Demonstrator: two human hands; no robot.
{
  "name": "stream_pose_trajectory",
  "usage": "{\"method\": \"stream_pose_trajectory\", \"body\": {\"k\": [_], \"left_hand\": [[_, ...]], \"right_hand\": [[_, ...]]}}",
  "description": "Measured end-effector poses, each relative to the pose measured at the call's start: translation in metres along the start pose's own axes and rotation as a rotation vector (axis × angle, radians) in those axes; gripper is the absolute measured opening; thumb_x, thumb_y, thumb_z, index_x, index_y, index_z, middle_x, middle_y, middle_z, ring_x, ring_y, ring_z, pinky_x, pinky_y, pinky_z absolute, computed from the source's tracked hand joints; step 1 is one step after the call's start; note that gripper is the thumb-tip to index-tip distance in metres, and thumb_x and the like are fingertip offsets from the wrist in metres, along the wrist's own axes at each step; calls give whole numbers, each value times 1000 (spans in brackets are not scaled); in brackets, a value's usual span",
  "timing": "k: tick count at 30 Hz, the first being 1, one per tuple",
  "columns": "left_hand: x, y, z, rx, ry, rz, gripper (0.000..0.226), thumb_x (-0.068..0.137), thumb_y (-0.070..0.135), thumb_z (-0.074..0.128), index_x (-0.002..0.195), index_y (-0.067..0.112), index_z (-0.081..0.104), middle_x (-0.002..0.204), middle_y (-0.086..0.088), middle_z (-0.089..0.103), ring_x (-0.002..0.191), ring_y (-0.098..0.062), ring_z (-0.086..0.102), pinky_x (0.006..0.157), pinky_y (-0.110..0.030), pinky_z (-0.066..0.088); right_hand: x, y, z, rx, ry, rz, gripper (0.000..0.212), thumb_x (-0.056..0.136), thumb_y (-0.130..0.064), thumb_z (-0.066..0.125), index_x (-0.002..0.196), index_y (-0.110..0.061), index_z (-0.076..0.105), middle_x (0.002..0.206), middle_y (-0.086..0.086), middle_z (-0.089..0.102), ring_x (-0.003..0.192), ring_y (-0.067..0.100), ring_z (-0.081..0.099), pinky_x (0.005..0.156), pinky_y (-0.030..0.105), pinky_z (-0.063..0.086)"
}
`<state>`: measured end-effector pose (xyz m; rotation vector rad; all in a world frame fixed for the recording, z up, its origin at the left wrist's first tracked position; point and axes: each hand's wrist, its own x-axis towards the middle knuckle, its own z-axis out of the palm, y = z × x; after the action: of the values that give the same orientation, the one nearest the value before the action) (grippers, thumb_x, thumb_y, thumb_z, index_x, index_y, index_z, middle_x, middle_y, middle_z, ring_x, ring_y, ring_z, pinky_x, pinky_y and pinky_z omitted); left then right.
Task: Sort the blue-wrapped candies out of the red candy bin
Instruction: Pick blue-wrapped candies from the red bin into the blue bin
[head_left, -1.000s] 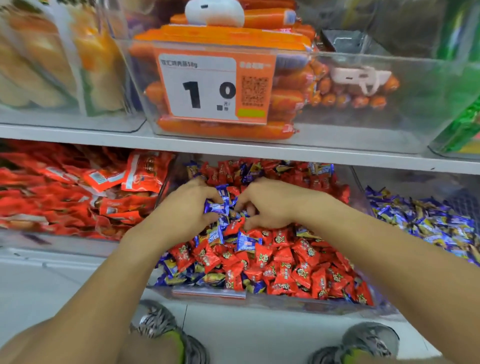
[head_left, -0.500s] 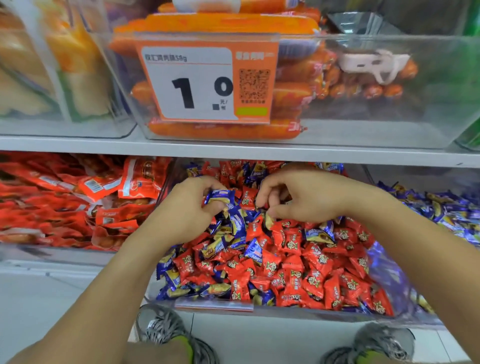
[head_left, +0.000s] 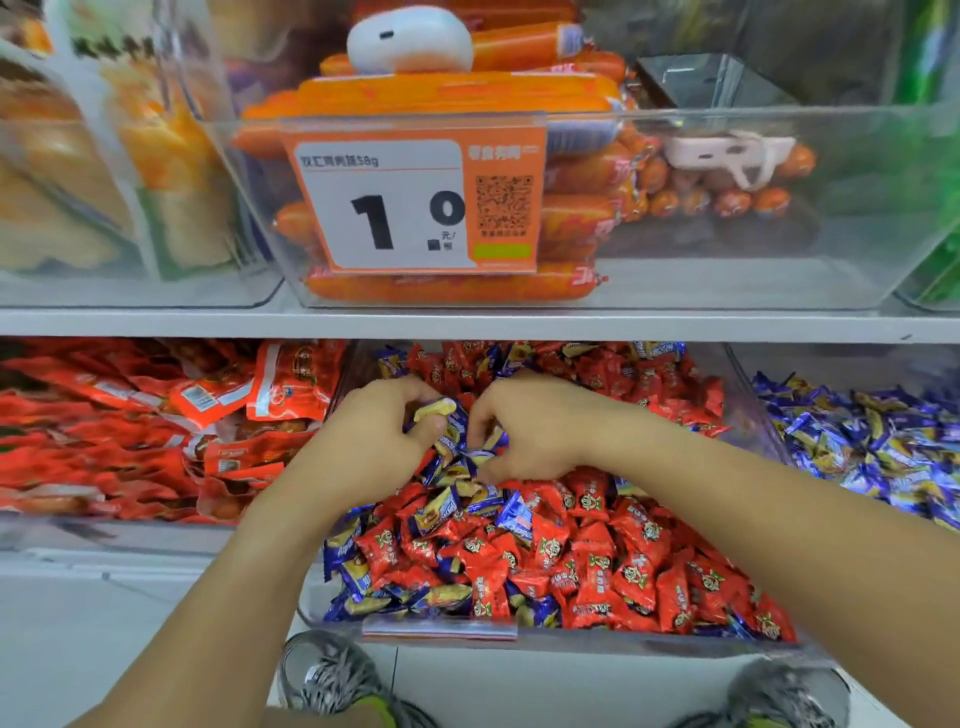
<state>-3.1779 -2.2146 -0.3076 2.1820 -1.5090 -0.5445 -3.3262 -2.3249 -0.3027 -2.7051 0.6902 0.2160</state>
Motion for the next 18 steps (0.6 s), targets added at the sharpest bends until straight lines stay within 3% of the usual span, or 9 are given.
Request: {"method": "stream_pose_trajectory", "body": {"k": [3,6,10,14,18], "left_hand": [[3,4,4,70,-14,29,26,98,29,54,121,22,65,108,-1,69,100,-21,63,81,-29,47],[10,5,8,144,-30,57,23,98,29,54,108,13,67,94,-8,68,89,-27,62,75,-35,50],[18,7,14,188,-86,71,34,95,28,61,127,17,64,123,-10,65,116,-28,59,93,-37,49],[20,11,15,215,-110,115,49,89,30,70,136,21,57,137,-4,57,126,-22,52,99,-28,42],[19,10,17,198,-94,126,34,87,27,72,121,25,67,126,-2,63,121,-21,53,98,-31,44]], "right_hand": [[-6,14,-9,128,57,8,22,83,-34,74,104,-28,69,105,-10,61,93,9,54,77,23,40],[-12,29,-16,233,157,48,17,85,-40,72,98,-35,63,107,-6,64,96,13,58,89,31,47],[-21,35,-18,368,262,126,14,89,-44,67,92,-38,55,99,-9,68,98,21,62,93,39,49],[-24,36,-15,487,218,152,8,92,-37,64,91,-35,56,74,-18,73,83,30,70,77,42,56],[-26,29,-22,459,148,198,10,93,-35,58,89,-27,63,67,-11,73,70,28,66,59,26,47]]}}
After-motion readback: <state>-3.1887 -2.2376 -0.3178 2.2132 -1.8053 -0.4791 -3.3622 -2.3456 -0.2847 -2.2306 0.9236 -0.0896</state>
